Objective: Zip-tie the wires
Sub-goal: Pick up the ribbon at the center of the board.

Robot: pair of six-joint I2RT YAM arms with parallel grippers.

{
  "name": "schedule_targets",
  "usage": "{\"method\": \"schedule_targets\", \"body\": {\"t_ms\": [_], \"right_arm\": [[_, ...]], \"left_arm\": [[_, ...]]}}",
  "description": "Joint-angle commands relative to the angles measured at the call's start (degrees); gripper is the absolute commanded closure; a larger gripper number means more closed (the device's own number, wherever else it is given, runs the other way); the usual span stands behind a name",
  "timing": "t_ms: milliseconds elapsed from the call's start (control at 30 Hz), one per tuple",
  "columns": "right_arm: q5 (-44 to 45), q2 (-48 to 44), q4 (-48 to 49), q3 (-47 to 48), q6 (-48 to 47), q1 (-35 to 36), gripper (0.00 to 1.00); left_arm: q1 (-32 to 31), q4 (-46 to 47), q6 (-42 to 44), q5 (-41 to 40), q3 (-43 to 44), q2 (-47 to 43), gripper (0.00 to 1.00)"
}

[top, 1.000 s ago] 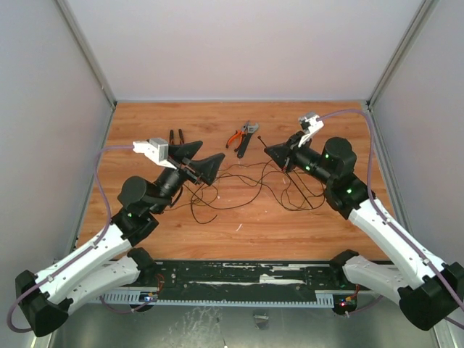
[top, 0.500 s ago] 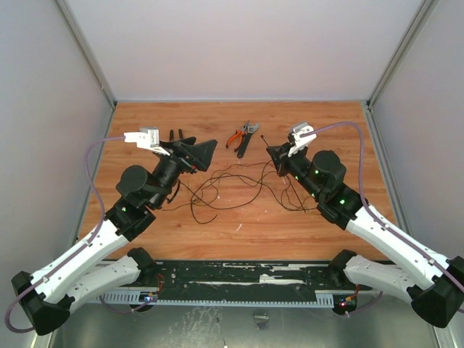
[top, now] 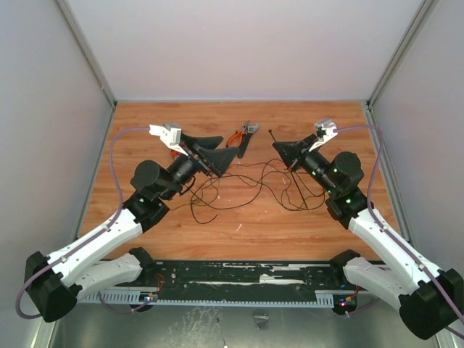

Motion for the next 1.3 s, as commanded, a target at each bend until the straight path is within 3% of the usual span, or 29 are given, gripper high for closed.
{"method": "schedule_targets", "body": {"t_ms": [0, 267, 500, 1267], "right_arm": [[-13.29, -2.66, 11.00, -1.60, 7.64, -0.80, 1.00], [-22.38, -5.06, 16.56, -2.89, 14.47, -0.82, 1.00], [-22.51, -5.15, 16.02, -3.52, 15.06, -0.82, 1.00], [-24.11, -2.59, 20.60, -4.60, 17.93, -0.41, 1.00]], "left_arm": [[0.34, 13.66, -1.03, 9.19, -2.27, 1.86, 0.17], [0.35, 25.55, -5.16, 15.71, -3.60, 8.85, 0.37], [0.27, 33.89, -10.50, 20.16, -2.94, 13.57, 0.49], [-2.84, 37.00, -8.06, 19.57, 1.28, 20.60, 0.65]]}}
